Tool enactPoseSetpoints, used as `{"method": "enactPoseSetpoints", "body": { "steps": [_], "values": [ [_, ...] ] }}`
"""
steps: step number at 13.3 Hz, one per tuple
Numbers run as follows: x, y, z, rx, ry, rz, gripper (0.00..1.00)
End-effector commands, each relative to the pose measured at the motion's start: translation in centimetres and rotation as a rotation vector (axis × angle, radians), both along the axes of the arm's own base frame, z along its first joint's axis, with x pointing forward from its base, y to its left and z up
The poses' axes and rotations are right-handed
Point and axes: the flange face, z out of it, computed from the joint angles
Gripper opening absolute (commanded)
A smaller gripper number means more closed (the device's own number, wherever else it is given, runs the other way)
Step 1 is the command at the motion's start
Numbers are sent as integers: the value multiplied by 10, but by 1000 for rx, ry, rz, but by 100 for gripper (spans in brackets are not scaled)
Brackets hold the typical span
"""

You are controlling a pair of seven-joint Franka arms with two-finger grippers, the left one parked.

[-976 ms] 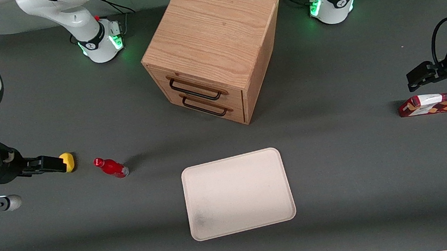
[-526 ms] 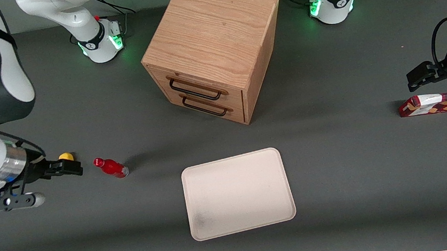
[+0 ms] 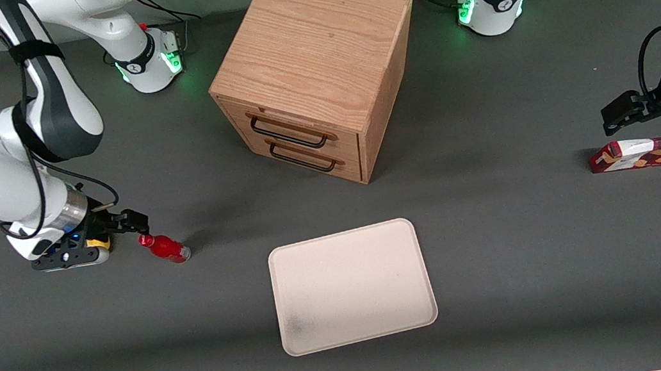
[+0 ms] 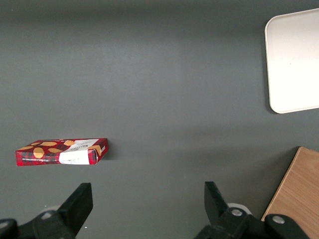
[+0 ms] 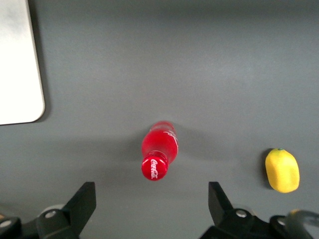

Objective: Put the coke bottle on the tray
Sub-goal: 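Move the open right gripper down over the red bottle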

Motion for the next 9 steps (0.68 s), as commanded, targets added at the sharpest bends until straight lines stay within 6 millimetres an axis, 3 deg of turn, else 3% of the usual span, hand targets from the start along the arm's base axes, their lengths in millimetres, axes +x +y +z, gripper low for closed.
{"method": "enactPoseSetpoints", "body": {
  "steps": [1, 6, 9],
  "values": [
    [-10, -1, -20, -7, -33, 27, 99],
    [-4, 0, -55, -10, -33, 34, 99],
    [-3, 0, -61, -11, -41, 36, 99]
  ]
}}
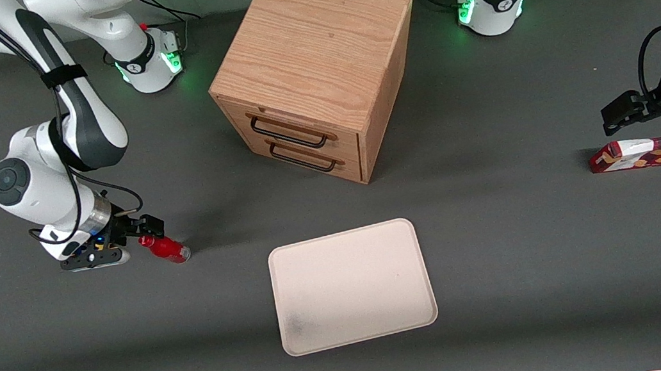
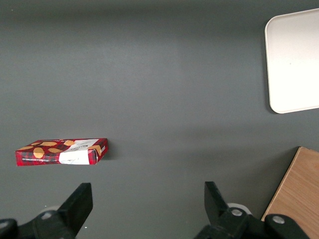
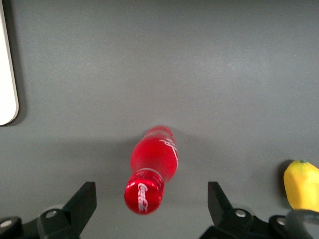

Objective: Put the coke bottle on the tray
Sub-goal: 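Close the right gripper around the red bottle's body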

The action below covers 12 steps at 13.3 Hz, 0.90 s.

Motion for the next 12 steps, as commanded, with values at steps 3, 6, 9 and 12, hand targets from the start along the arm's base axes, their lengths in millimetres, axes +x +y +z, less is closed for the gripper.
{"method": "enactPoseSetpoints", "body": {
  "steps": [3, 6, 9, 12],
  "values": [
    [1, 1, -2, -10, -18, 29, 97],
    [0, 4, -2, -10, -18, 26, 64],
    [-1, 12, -2, -9, -16, 29, 0],
    [-1, 12, -2, -8, -15, 24, 0]
  ]
}}
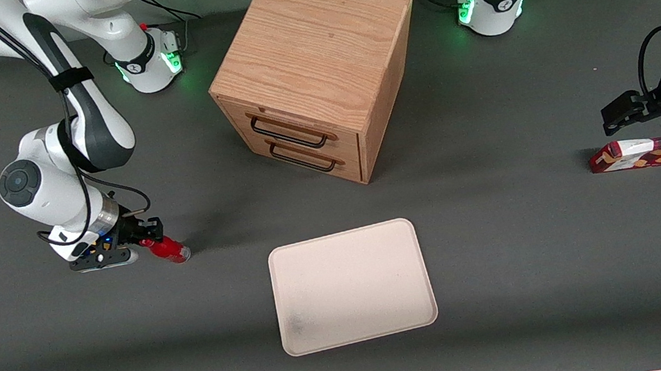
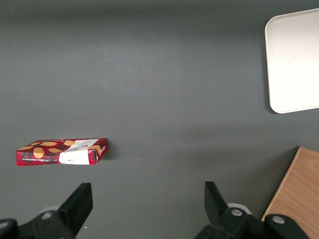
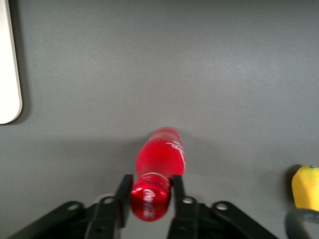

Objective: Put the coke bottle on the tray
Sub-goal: 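Close the right gripper around the red bottle's body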

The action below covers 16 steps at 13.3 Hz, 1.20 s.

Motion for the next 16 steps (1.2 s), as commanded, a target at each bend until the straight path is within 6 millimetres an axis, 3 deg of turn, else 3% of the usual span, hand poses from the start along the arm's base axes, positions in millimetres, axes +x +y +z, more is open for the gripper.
{"method": "enactPoseSetpoints", "body": {
  "steps": [1, 5, 7, 13, 16],
  "values": [
    [-1, 2, 0, -7, -14, 3, 0],
    [0, 2, 4, -7, -15, -6, 0],
    [1, 2, 22, -8, -3, -8, 0],
    [24, 1, 142, -23, 130, -4, 0],
    [30, -12, 220, -28, 151, -8, 0]
  ]
}}
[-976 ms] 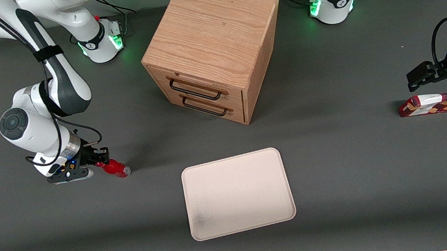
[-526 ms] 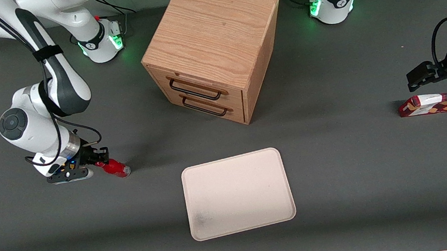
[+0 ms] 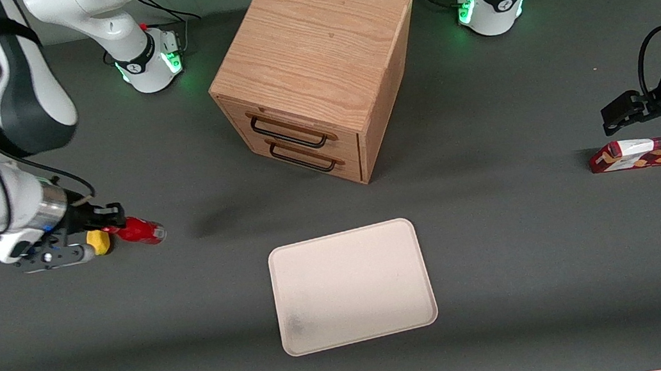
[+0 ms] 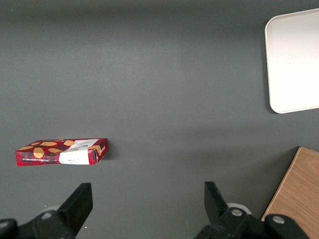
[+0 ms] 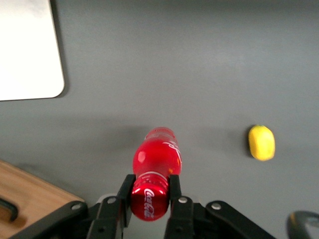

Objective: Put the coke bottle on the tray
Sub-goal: 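Lift the bottle with the right gripper and carry it over the tray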

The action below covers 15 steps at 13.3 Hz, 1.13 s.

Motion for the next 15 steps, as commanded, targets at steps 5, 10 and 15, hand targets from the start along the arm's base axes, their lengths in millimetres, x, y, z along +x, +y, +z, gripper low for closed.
{"method": "enactPoseSetpoints", "body": {
  "steps": [5, 10, 15],
  "values": [
    [20, -36, 108, -16, 37, -8, 0],
    [49, -1, 81, -10, 54, -32, 0],
    [95, 89, 24, -22, 42, -69, 0]
  ]
}}
